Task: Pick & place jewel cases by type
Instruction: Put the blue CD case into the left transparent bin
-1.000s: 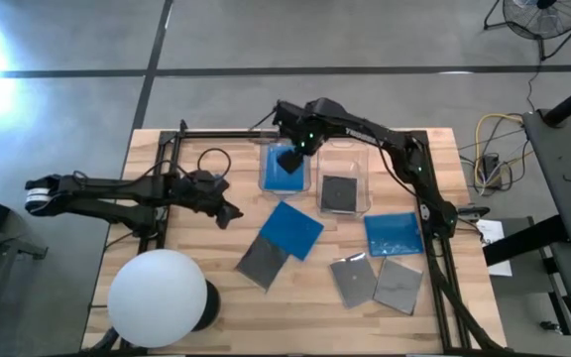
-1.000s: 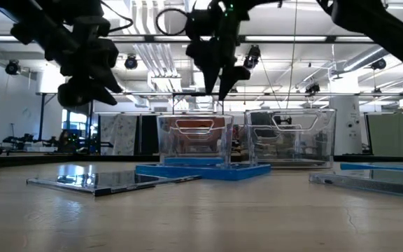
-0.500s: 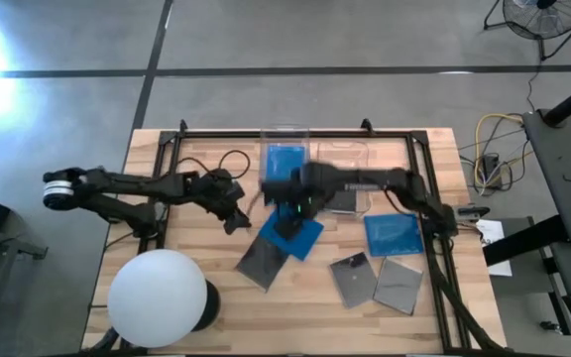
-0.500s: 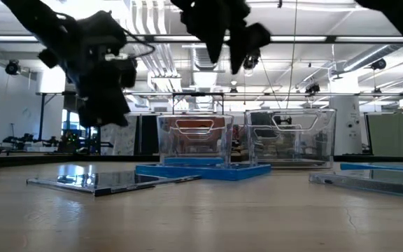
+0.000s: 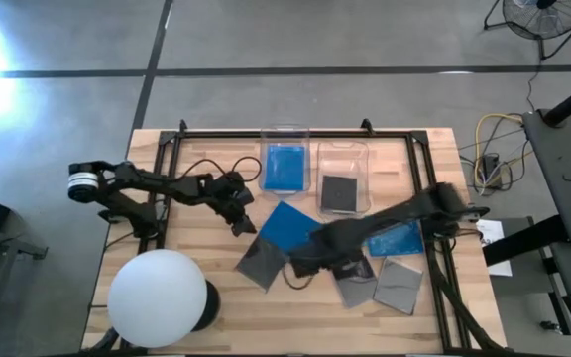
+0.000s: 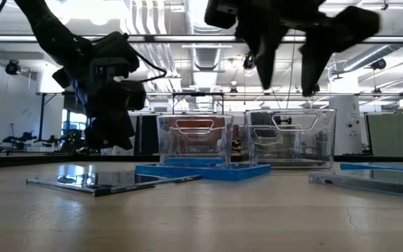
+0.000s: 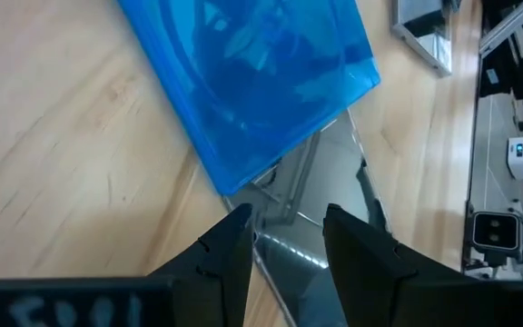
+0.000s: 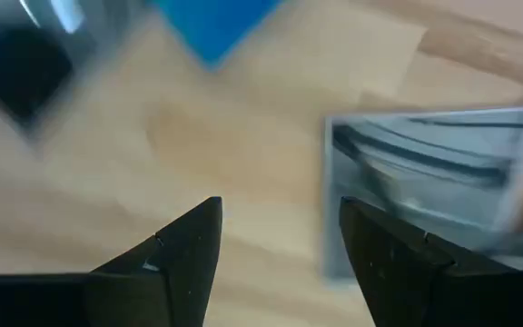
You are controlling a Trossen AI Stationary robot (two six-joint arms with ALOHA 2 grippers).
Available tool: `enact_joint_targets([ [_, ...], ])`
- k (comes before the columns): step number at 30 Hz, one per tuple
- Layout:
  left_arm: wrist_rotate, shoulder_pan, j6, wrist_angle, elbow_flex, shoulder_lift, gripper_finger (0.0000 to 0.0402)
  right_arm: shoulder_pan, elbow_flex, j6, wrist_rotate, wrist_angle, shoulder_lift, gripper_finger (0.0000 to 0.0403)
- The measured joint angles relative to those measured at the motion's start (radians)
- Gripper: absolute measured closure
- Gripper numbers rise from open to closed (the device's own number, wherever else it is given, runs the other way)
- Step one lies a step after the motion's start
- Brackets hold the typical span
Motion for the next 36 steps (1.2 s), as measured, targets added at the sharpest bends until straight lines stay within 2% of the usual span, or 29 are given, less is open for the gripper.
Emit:
enact_joint_targets([
  [3, 0.000, 0.002, -0.002, 0.005, 0.000, -0.010, 0.0284, 0.058, -0.175, 0.335, 0.225, 0.153, -0.098, 0.0184],
  [4, -0.003, 0.004, -0.003, 0.010, 0.000, -0.014, 0.0284, 0.071, -0.224, 0.419, 0.271, 0.189, -0.119, 0.0184],
  [6, -0.030, 0.006, -0.011, 0.021, 0.000, -0.016, 0.0284, 0.082, -0.314, 0.486, 0.300, 0.295, -0.137, 0.0183],
  [11, -0.076, 0.007, -0.027, 0.069, 0.016, 0.009, 0.0284, 0.065, -0.478, 0.472, 0.306, 0.627, -0.116, 0.0183],
  [14, -0.079, 0.007, -0.028, 0.062, 0.038, 0.043, 0.0284, 0.056, -0.541, 0.486, 0.332, 0.704, -0.106, 0.0183],
  [23, -0.104, 0.005, -0.017, 0.056, 0.082, 0.163, 0.0284, 0.040, -0.624, 0.497, 0.349, 0.763, -0.091, 0.0183],
  [26, -0.094, 0.004, -0.017, 0.062, 0.097, 0.204, 0.0284, 0.016, -0.623, 0.437, 0.347, 0.826, -0.087, 0.0183],
  [31, -0.028, -0.004, -0.019, 0.060, 0.135, 0.264, 0.0284, -0.036, -0.611, 0.356, 0.338, 0.828, -0.084, 0.0183],
  [36, -0.009, -0.024, -0.021, 0.046, 0.181, 0.314, 0.0284, -0.053, -0.647, 0.347, 0.303, 0.841, -0.088, 0.0184],
])
